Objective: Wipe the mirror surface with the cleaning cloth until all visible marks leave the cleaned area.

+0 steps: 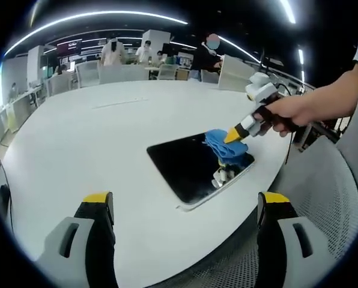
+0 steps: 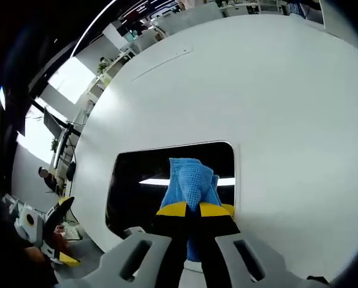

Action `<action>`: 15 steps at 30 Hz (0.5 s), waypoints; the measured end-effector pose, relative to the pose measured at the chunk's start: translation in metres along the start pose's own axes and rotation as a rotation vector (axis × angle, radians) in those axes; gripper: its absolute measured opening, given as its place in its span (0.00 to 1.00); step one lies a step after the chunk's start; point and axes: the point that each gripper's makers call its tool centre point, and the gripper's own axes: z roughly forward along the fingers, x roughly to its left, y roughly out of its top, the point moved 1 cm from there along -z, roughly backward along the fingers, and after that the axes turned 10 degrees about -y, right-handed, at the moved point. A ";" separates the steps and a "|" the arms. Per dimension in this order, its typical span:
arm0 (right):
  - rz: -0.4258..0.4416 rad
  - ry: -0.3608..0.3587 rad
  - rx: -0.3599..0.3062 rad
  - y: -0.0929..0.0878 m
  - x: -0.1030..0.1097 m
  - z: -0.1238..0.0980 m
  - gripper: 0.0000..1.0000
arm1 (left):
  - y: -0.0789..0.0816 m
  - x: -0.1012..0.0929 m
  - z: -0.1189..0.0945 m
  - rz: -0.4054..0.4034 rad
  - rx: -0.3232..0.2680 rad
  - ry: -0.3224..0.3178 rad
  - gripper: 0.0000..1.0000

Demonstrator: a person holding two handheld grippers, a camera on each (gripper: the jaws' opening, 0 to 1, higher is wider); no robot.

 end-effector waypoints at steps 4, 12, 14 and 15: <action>-0.002 -0.001 -0.002 0.009 0.001 0.004 0.00 | -0.001 0.001 0.000 -0.003 0.002 0.003 0.99; -0.013 -0.005 -0.006 0.024 0.000 0.012 0.00 | 0.001 0.002 -0.001 -0.016 -0.010 0.011 0.99; -0.016 -0.005 -0.004 0.026 0.001 0.012 0.00 | 0.001 0.002 -0.001 -0.011 -0.004 0.007 0.99; -0.024 -0.008 -0.004 0.028 0.002 0.013 0.00 | 0.000 0.001 0.000 -0.011 0.000 0.003 0.99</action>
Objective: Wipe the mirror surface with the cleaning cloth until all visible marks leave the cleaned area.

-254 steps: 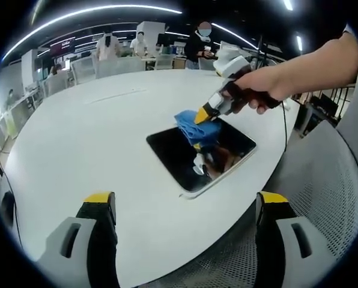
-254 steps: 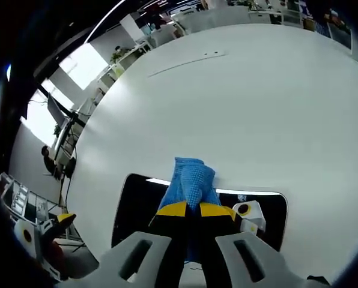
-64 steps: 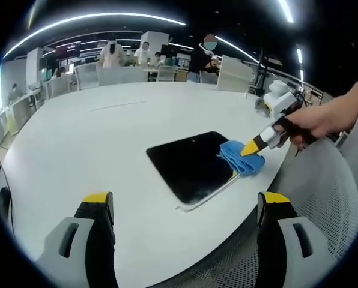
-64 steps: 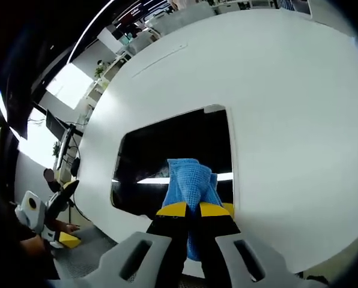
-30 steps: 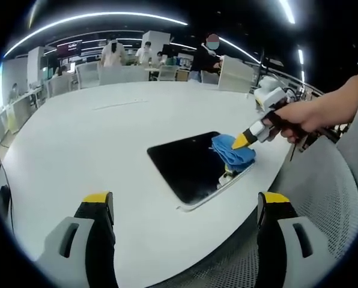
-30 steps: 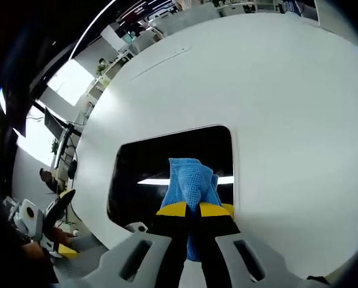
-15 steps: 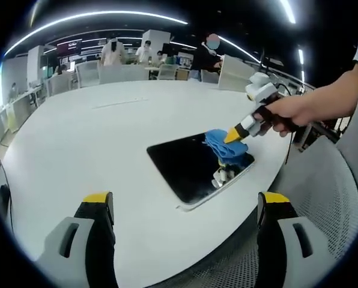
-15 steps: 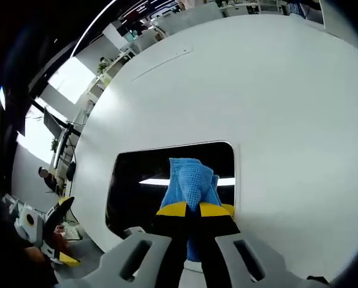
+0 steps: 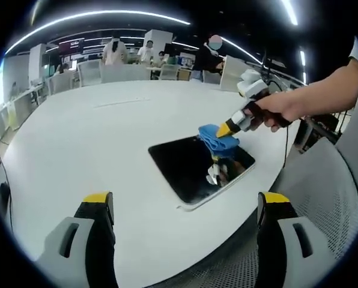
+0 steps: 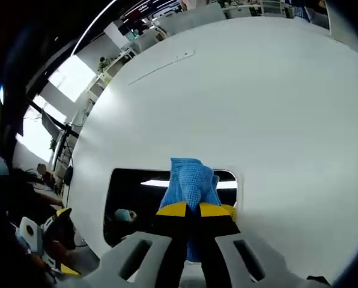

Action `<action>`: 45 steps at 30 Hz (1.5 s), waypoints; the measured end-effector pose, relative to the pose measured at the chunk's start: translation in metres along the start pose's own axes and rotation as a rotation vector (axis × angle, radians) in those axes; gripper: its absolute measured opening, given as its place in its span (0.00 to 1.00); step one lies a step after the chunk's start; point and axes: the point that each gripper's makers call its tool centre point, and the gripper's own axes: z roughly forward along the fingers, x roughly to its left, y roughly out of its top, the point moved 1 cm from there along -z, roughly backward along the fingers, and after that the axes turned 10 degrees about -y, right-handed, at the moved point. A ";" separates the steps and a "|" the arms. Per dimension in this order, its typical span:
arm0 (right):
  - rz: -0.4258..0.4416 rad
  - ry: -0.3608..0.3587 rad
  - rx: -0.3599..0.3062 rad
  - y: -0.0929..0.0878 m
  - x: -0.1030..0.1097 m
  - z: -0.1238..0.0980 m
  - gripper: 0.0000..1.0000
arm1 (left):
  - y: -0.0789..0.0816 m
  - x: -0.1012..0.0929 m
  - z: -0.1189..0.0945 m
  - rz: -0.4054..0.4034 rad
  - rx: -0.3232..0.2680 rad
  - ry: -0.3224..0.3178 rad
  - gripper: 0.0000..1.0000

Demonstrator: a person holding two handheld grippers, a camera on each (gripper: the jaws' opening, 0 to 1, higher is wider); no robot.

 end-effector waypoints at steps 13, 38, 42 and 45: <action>-0.017 -0.010 -0.007 0.019 -0.001 0.010 0.00 | -0.001 0.001 0.000 -0.004 0.005 -0.003 0.99; -0.062 -0.011 -0.069 0.034 -0.009 -0.015 0.00 | 0.000 0.001 -0.001 0.003 -0.003 0.002 0.99; -0.062 -0.006 -0.092 0.040 -0.019 -0.038 0.00 | 0.001 0.000 -0.001 0.007 -0.002 0.001 0.99; -0.058 -0.008 -0.104 0.043 -0.031 -0.050 0.00 | 0.000 0.001 -0.001 0.008 0.004 0.003 0.99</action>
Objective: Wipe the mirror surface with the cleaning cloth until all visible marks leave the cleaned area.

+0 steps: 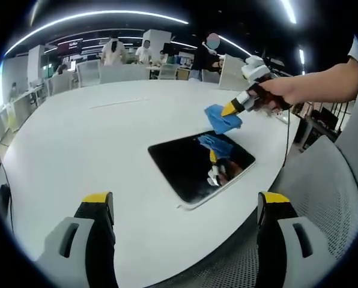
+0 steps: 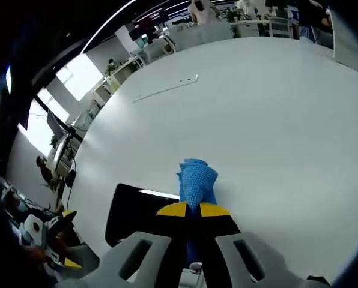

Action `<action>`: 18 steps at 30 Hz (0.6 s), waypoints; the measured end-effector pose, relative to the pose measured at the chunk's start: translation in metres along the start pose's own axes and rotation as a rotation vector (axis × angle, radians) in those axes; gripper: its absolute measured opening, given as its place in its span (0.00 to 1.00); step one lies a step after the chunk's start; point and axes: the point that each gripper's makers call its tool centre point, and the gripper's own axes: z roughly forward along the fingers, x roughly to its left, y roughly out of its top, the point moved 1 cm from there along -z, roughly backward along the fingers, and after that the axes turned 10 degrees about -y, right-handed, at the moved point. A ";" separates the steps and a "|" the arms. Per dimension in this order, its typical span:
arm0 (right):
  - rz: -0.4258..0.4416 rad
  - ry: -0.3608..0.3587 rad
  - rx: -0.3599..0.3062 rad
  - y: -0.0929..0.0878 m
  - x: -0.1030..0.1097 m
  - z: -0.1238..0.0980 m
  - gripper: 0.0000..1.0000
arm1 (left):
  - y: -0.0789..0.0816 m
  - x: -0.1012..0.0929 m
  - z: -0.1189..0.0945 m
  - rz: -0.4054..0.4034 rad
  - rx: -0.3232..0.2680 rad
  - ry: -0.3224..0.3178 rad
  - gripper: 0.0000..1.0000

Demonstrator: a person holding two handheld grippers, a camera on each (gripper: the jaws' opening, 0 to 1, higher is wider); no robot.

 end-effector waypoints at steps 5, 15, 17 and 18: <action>0.019 -0.012 -0.015 0.000 -0.023 -0.018 0.00 | 0.000 -0.001 0.000 0.002 0.000 -0.002 0.99; 0.045 -0.037 -0.010 -0.011 -0.058 -0.034 0.00 | -0.001 0.000 0.000 -0.006 -0.002 0.002 0.99; 0.057 -0.038 -0.001 -0.016 -0.062 -0.033 0.00 | 0.000 0.000 0.000 -0.008 -0.005 0.003 0.99; 0.057 -0.039 0.001 -0.017 -0.063 -0.032 0.00 | 0.000 0.001 0.000 -0.009 -0.006 0.004 0.99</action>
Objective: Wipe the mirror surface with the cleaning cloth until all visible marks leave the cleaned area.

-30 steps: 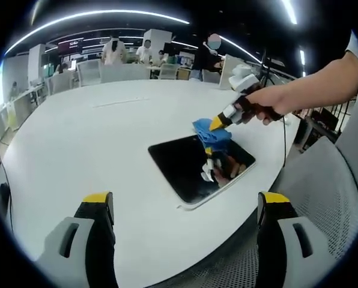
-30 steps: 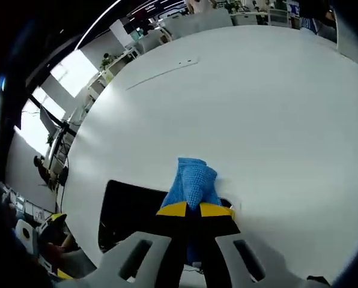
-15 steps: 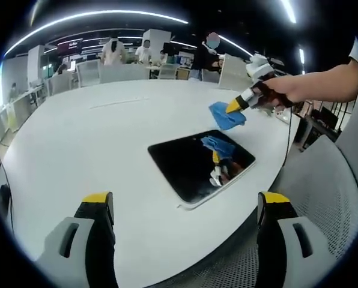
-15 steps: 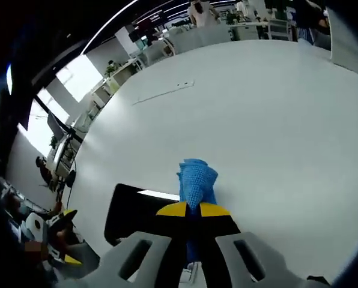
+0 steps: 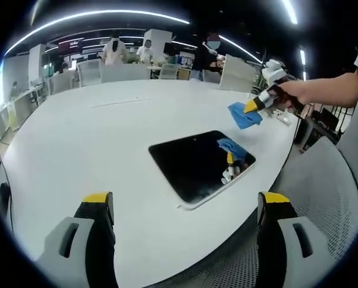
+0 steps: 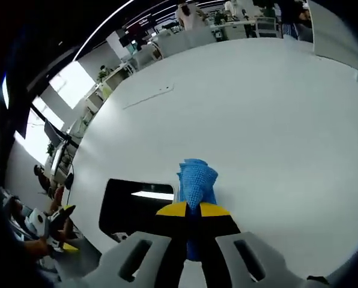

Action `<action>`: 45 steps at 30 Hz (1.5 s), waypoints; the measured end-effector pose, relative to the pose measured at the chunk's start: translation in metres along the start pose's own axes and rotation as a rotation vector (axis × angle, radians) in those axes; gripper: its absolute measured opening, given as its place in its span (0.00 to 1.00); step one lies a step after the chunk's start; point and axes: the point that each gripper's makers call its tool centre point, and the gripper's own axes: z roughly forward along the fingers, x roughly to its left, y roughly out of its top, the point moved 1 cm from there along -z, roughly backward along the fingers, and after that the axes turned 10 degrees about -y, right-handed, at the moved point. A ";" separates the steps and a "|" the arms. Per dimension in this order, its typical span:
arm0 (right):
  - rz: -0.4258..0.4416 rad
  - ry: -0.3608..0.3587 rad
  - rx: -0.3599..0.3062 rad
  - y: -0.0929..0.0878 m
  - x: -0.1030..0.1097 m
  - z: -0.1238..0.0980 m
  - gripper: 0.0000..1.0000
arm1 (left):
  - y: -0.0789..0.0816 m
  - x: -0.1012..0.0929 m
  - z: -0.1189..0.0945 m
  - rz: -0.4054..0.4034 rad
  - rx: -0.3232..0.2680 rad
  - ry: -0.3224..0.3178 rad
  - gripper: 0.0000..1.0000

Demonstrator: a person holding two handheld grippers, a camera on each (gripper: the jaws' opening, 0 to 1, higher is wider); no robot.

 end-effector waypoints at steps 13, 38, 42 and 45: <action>0.004 -0.081 0.056 -0.033 -0.031 0.036 0.01 | -0.002 0.002 0.000 -0.008 0.010 0.010 0.99; -0.108 -0.094 0.037 -0.043 -0.033 0.043 0.05 | -0.005 0.002 0.000 -0.009 0.029 0.014 0.99; -0.136 -0.030 -0.031 -0.036 -0.021 0.031 0.23 | -0.003 0.002 -0.001 -0.007 0.023 0.015 0.99; -0.201 0.010 -0.121 -0.023 -0.013 0.013 0.32 | 0.000 0.004 -0.002 -0.016 0.005 0.025 0.99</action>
